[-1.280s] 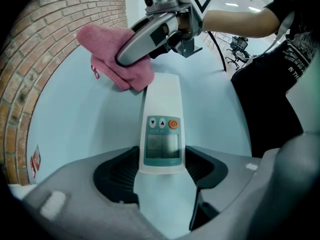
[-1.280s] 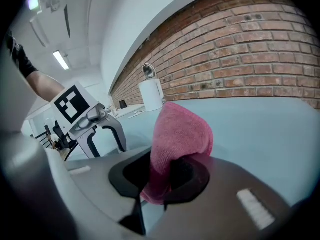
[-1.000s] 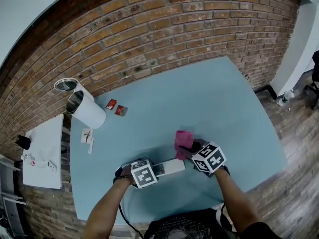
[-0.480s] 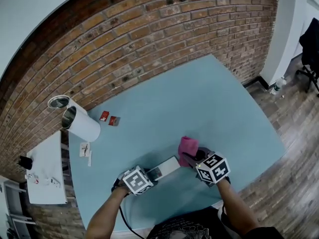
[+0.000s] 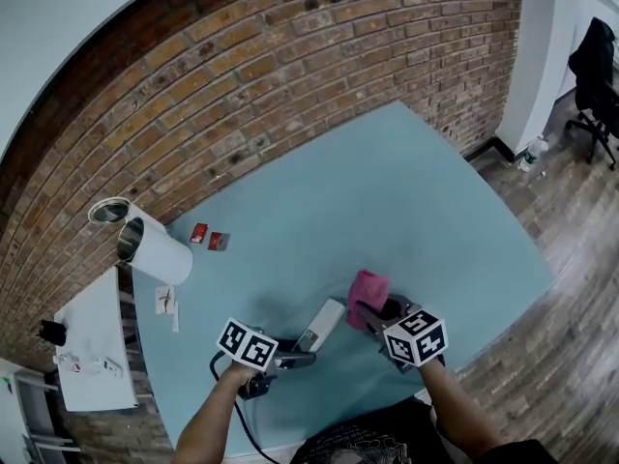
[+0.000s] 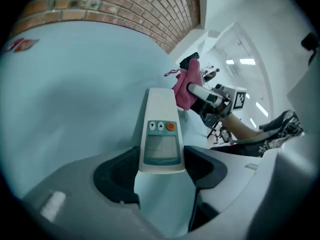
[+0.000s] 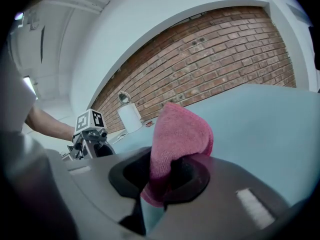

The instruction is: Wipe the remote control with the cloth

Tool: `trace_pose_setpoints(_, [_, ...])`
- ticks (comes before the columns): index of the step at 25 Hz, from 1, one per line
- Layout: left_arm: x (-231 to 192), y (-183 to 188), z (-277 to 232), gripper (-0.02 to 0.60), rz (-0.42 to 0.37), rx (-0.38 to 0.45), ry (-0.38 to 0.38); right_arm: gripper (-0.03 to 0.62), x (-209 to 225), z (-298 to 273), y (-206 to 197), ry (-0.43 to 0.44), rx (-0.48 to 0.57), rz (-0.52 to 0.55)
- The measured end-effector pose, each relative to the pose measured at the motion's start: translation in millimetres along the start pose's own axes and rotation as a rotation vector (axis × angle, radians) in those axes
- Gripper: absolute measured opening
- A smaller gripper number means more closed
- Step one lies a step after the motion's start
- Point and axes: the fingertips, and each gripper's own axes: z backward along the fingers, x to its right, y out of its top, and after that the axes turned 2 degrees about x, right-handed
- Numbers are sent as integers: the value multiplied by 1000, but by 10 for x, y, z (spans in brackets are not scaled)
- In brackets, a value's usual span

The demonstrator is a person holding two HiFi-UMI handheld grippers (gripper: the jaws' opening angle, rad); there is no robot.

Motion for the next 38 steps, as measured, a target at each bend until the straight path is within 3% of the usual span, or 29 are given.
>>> trace_pose_setpoints(7, [362,40,22,275,332,170,-410,66,-31,39,-20,-52,41,22])
trace_pose_setpoints(9, [423,71,46,275,430,208,-496,66,-10,37,-26,-82,44,54])
trace_pose_setpoints(11, [419,106,59,275,473,240,-543,66,18,31,-38,-118,38,103])
trace_pose_setpoints(19, [356,234,74,275,566,335,-614,66,35,-91,-133,-170,-6,202])
trace_pose_setpoints(38, [346,372,43,275,610,435,-632,66,-148,-88,-159,-146,28,145])
